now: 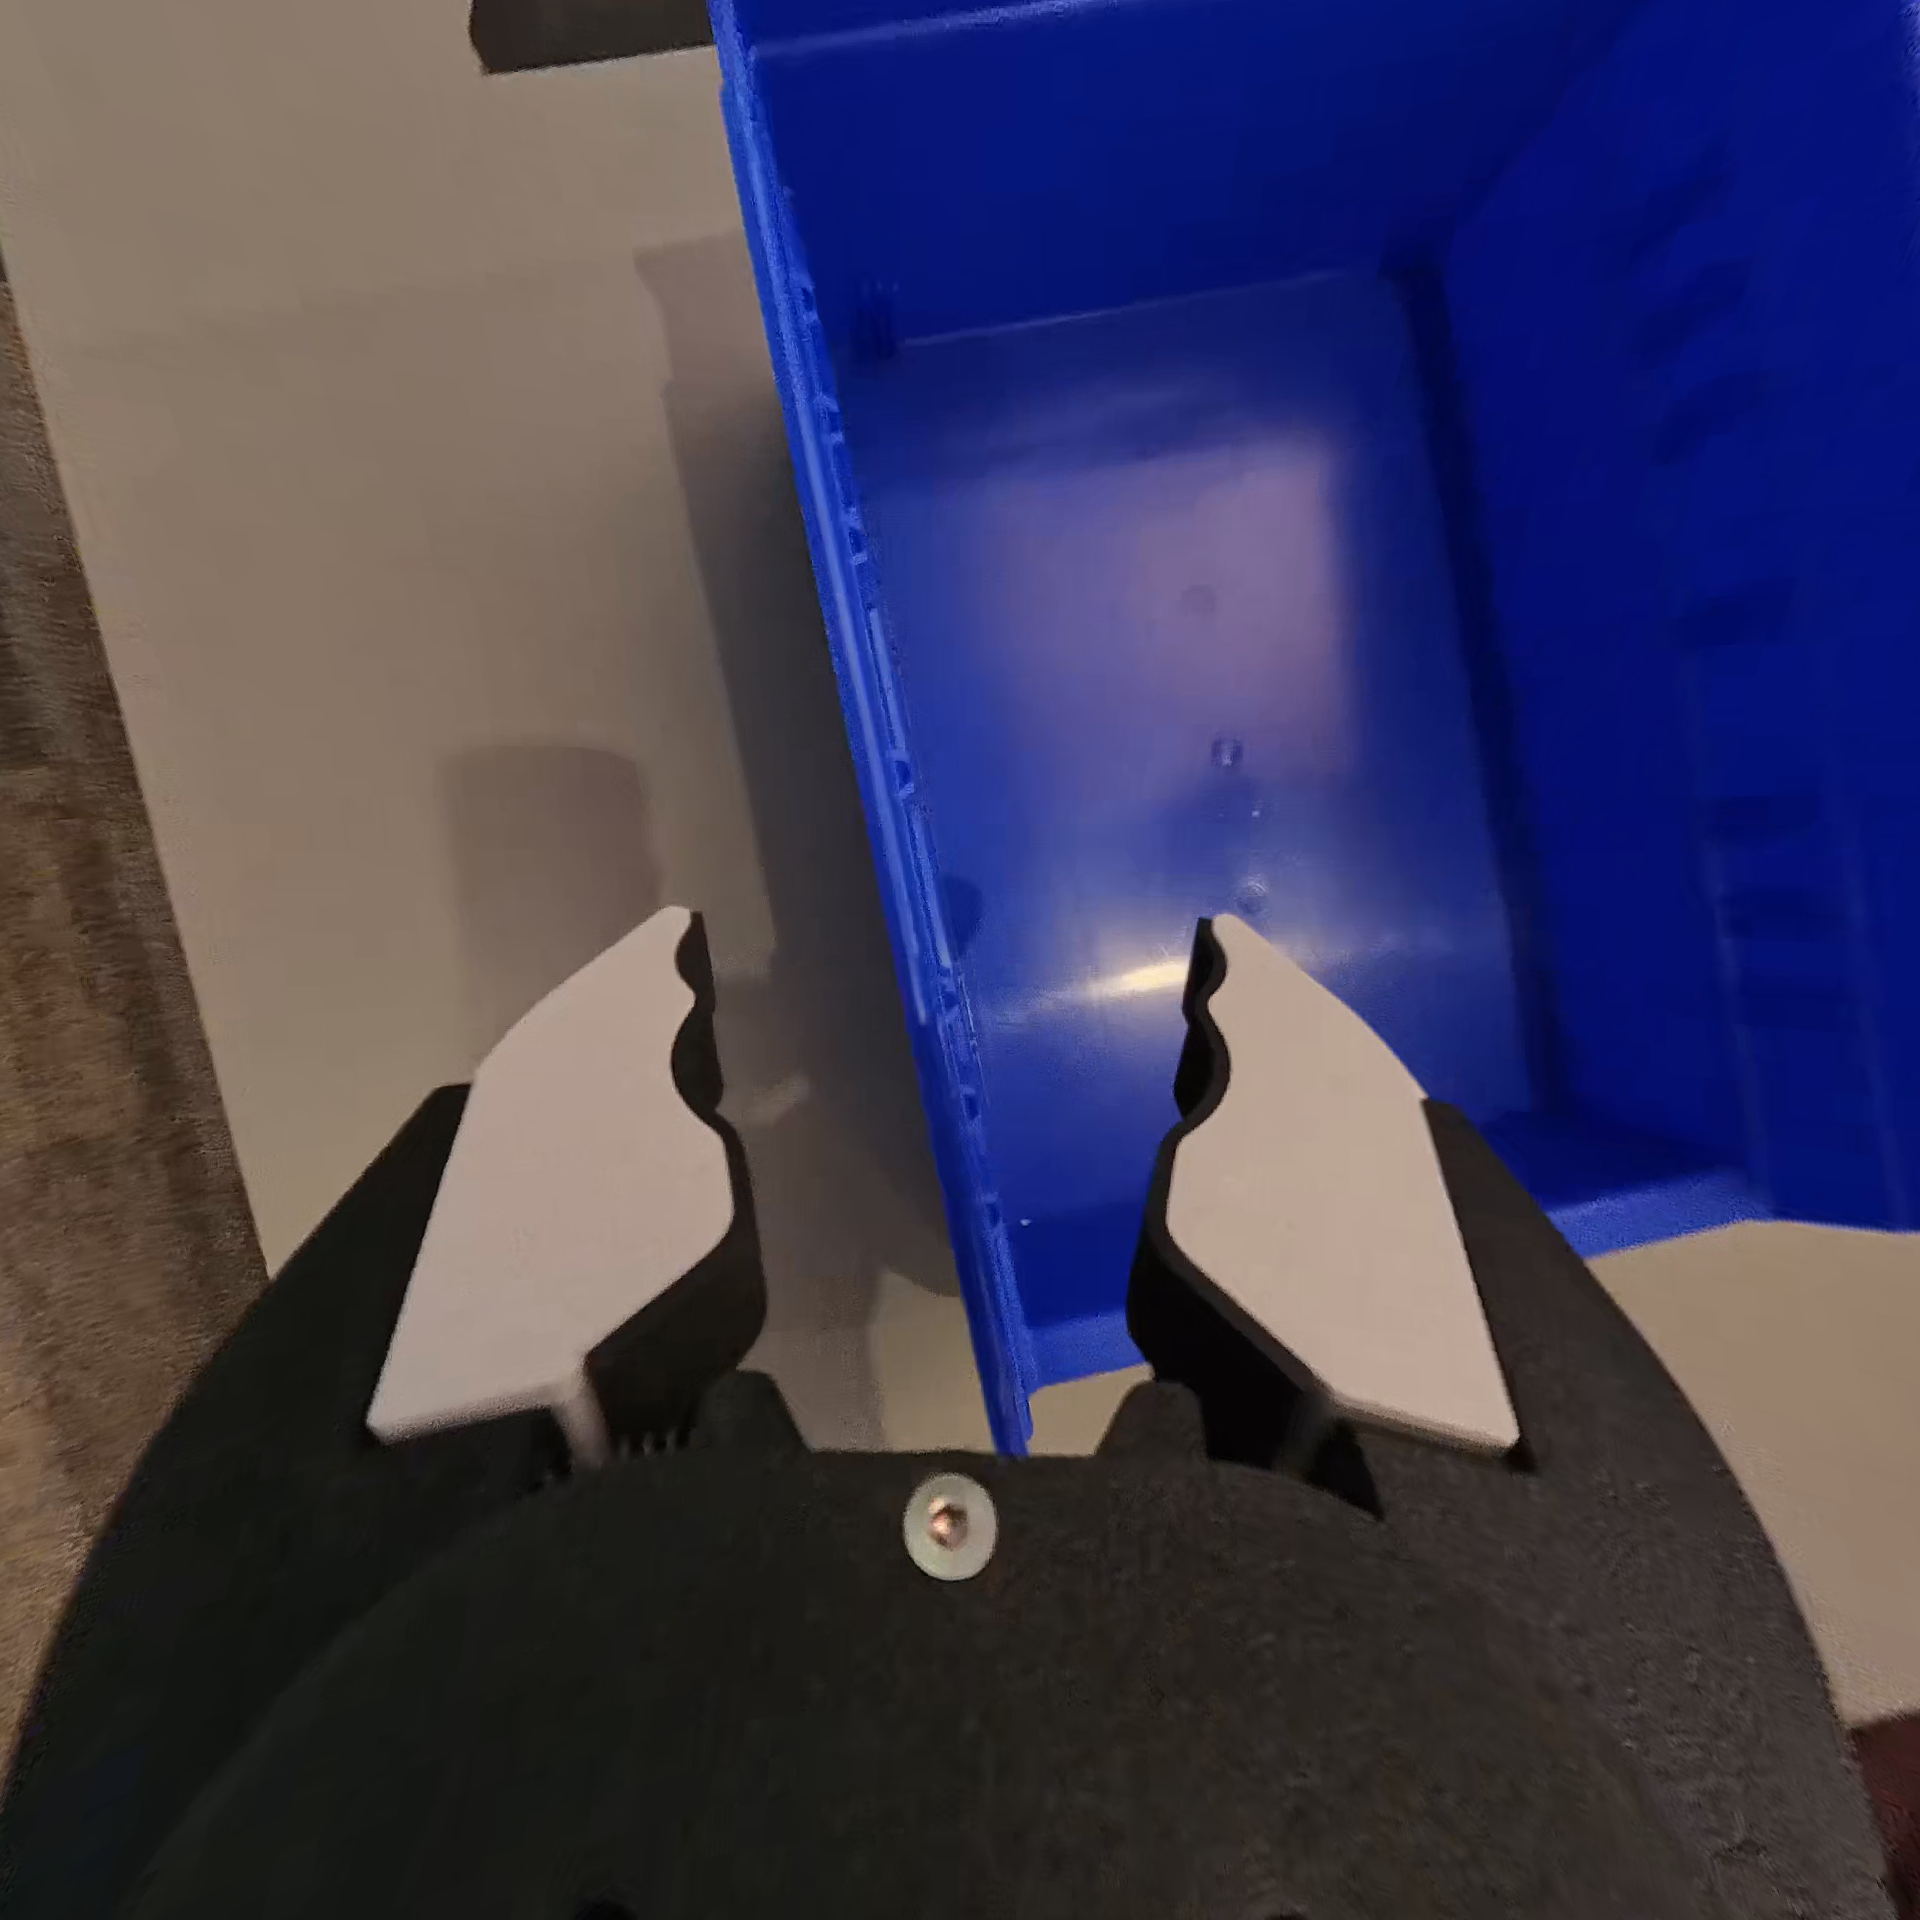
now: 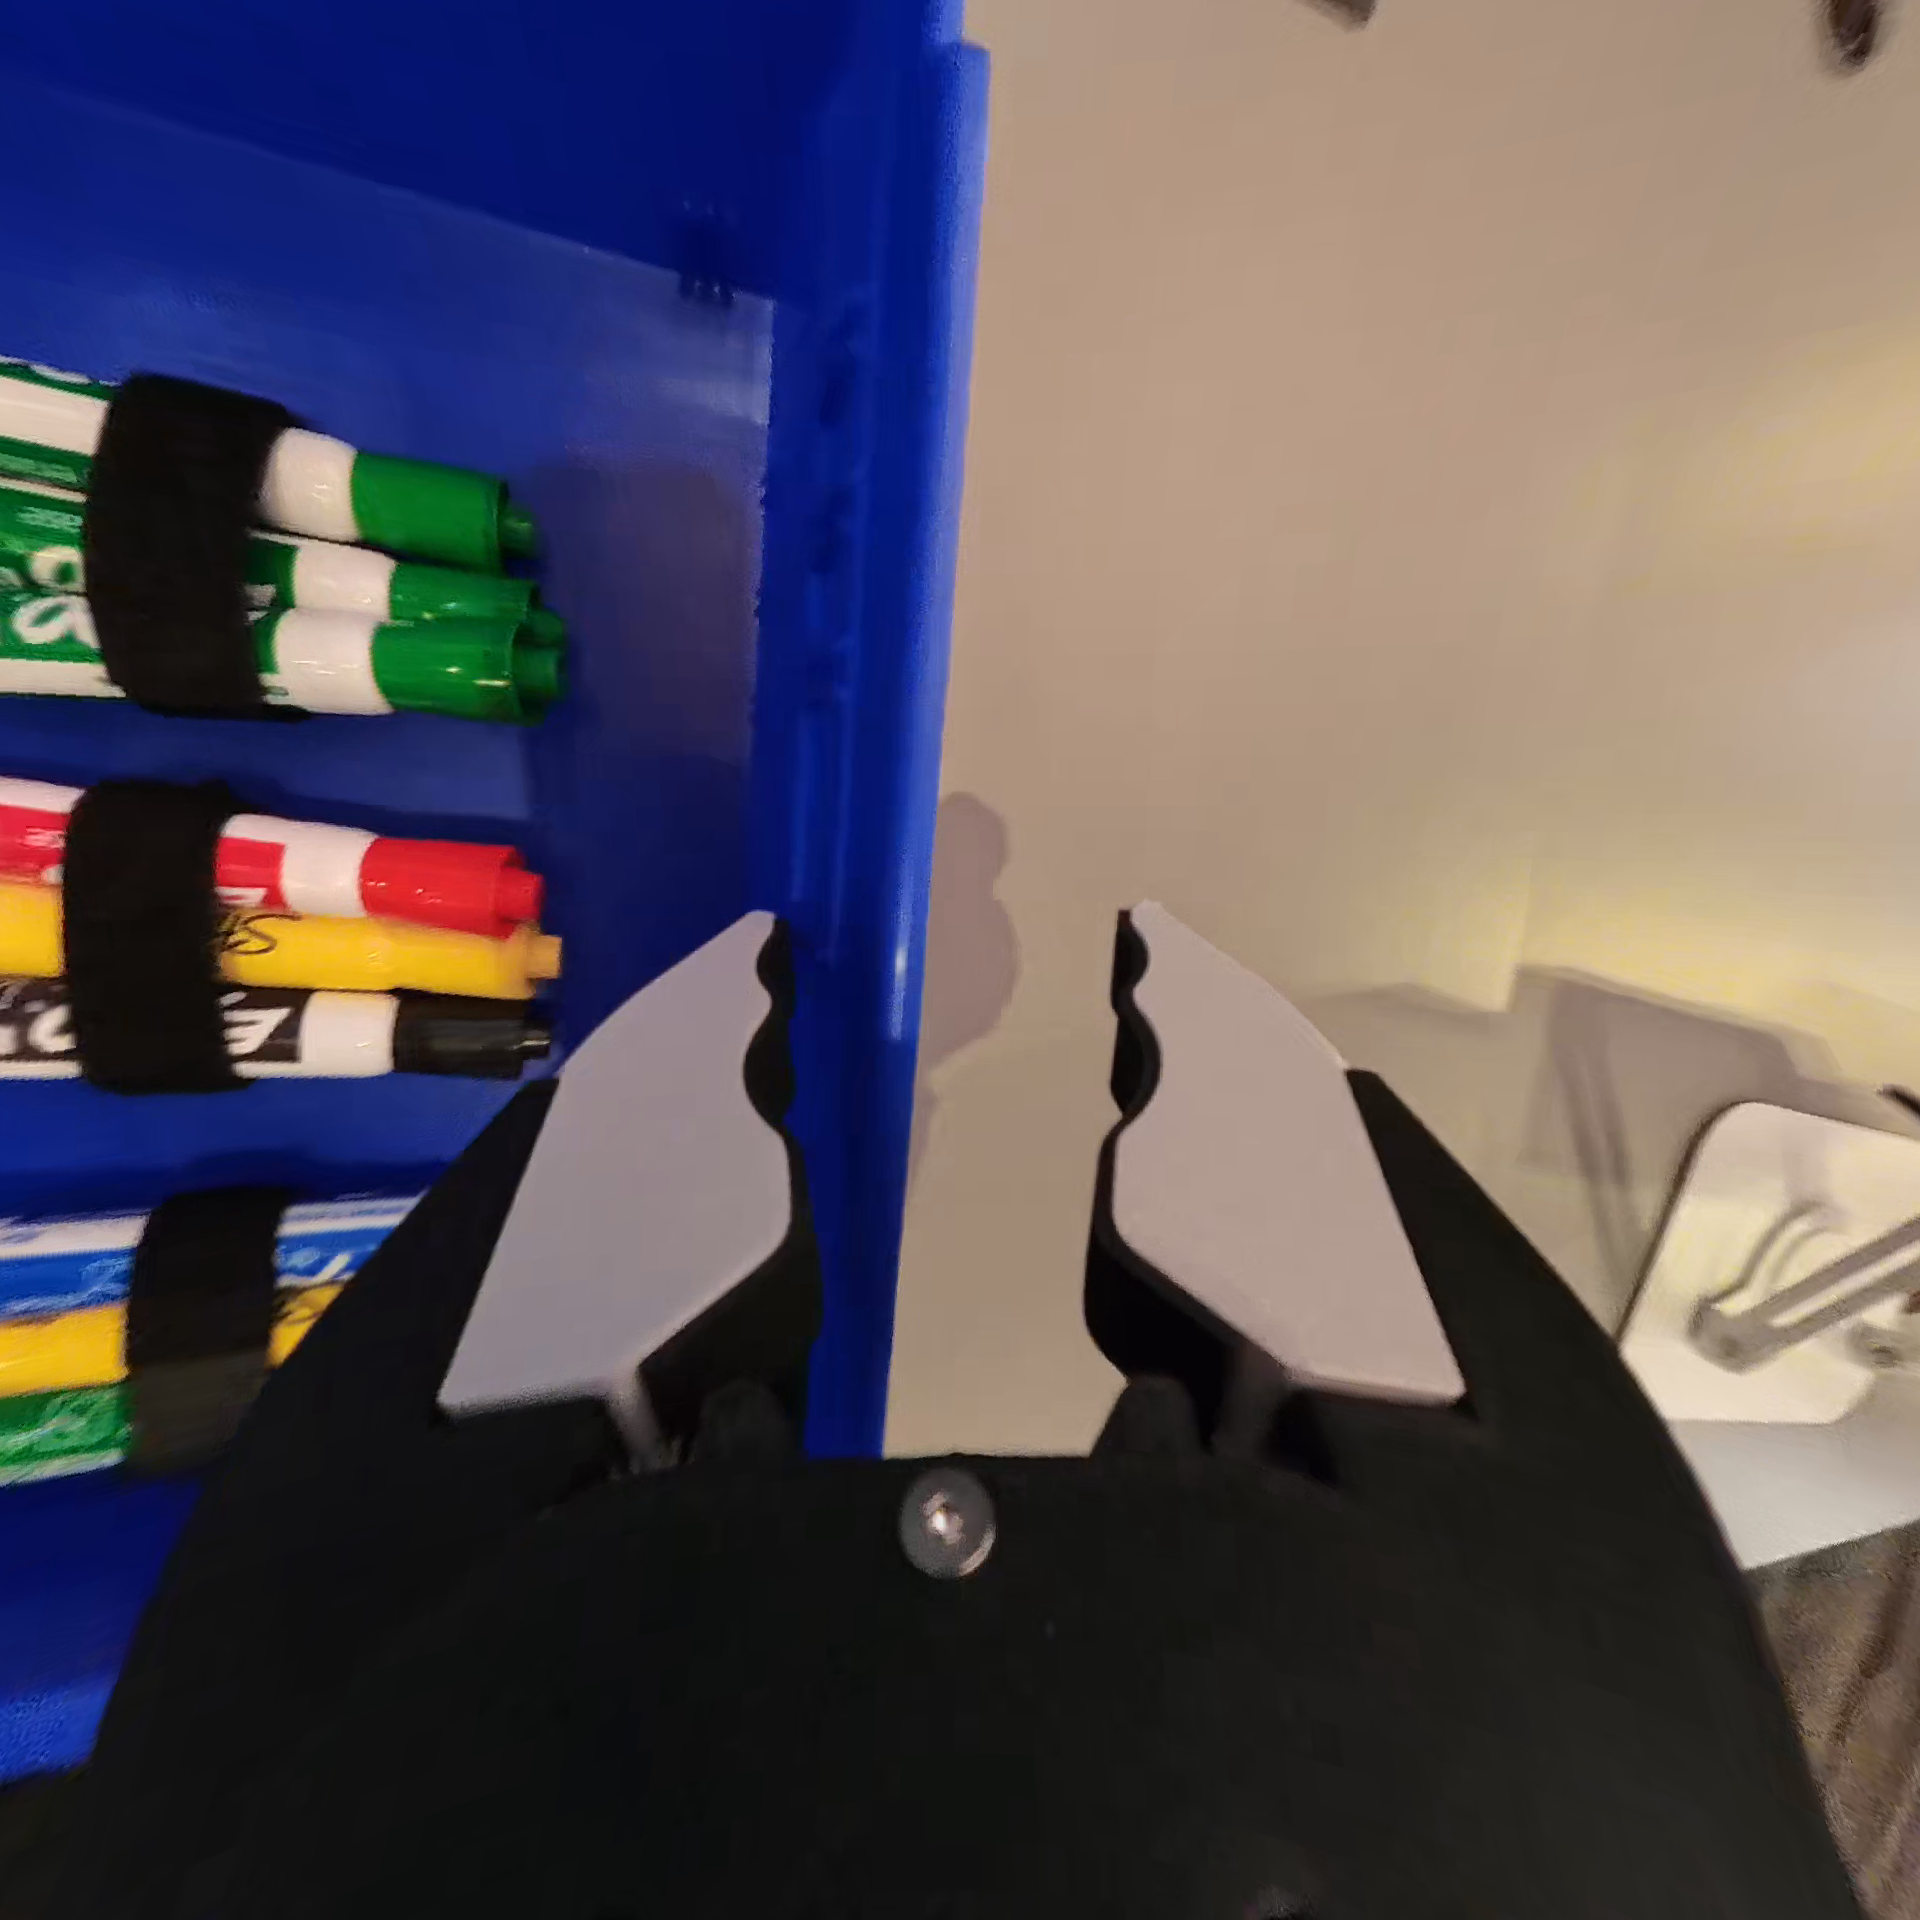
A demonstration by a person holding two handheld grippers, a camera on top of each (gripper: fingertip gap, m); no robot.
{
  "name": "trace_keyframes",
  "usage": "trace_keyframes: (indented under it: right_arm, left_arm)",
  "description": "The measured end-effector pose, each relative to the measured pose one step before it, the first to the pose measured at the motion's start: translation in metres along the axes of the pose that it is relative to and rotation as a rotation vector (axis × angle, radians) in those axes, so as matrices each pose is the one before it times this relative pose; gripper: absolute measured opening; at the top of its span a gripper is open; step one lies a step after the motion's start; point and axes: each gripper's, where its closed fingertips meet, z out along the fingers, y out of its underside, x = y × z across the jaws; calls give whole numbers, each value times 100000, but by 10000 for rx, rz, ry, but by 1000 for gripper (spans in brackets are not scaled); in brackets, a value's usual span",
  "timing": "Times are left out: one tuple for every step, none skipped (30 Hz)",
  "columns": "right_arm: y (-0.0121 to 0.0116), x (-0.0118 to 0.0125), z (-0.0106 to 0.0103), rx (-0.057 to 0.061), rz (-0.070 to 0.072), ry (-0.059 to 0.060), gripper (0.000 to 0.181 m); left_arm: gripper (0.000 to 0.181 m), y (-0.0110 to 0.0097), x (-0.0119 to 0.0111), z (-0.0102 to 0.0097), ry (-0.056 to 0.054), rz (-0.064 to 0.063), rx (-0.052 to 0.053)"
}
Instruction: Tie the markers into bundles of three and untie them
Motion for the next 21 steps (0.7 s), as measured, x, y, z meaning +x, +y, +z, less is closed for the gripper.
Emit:
trace_keyframes:
  right_arm:
    - [-131, 212, -50, 261, -169, 401, 64]
    - [-70, 34, -28, 217, -69, 239, 65]
    - [-89, -20, -6, 206, -65, 165, 64]
    - [-34, -27, 21, 153, -110, 143, 63]
    - [-46, -1, 22, 116, -138, 157, 63]
    - [-64, -29, -30, 84, -167, 143, 62]
    - [-40, -70, -61, 26, -186, 114, 61]
    - [-3, -59, -68, -31, -192, 122, 61]
    - [-52, -7, -65, 0, -200, 144, 61]
    - [-85, 4, -72, 27, -180, 134, 60]
    - [-59, 3, -59, 15, -135, 117, 60]
    - [-38, 26, -67, 13, -114, 106, 60]
    - [-38, 38, -48, 27, -92, 88, 60]
    - [-38, 24, -53, 44, -50, 61, 60]
    - [-9, 3, -35, 35, -21, 23, 60]
    - [14, -6, -28, 14, -6, 2, 60]
    - [3, 9, -34, 33, 4, 4, 60]
    - [1, 9, -35, 24, -3, 2, 60]
    - [18, 13, -27, 7, -8, 12, 60]
    - [15, 8, -26, 1, -16, 18, 60]
    - [35, 2, -33, -17, -38, 11, 59]
  left_arm:
    - [86, 71, 154, 466, -137, 59, -34]
    - [86, 112, 68, 375, -157, -1, -93]
    - [85, 54, -146, 246, -270, 52, -53]
    - [83, 43, -240, 149, -306, 116, -59]
    - [83, 45, -376, 117, -367, 82, -85]
    - [82, -22, -276, 93, -282, 104, -39]
    - [82, 42, 60, 113, -53, 82, -82]
    - [82, 10, 129, 120, 23, -32, -48]
    - [80, 45, 221, 132, 85, -23, -48]
    - [80, 183, 216, 148, 91, -20, -137]
    - [81, 166, 166, 159, 65, -18, -121]
    - [81, 91, 98, 135, 30, 0, -49]
    - [81, 84, 28, 110, 8, -8, -47]
    - [80, 80, 7, 90, 0, 15, -42]
    - [80, 67, -3, 65, 13, 20, -39]
    - [79, 95, 33, 53, 57, -9, -60]
    - [79, 41, 6, 39, 42, -35, -28]
    - [78, -22, 34, 26, 50, 1, 22]
    - [77, 23, 70, 22, 62, 14, -1]
    - [77, 70, 37, 30, 34, 2, -36]
    - [77, 123, 34, 67, 17, 11, -62]
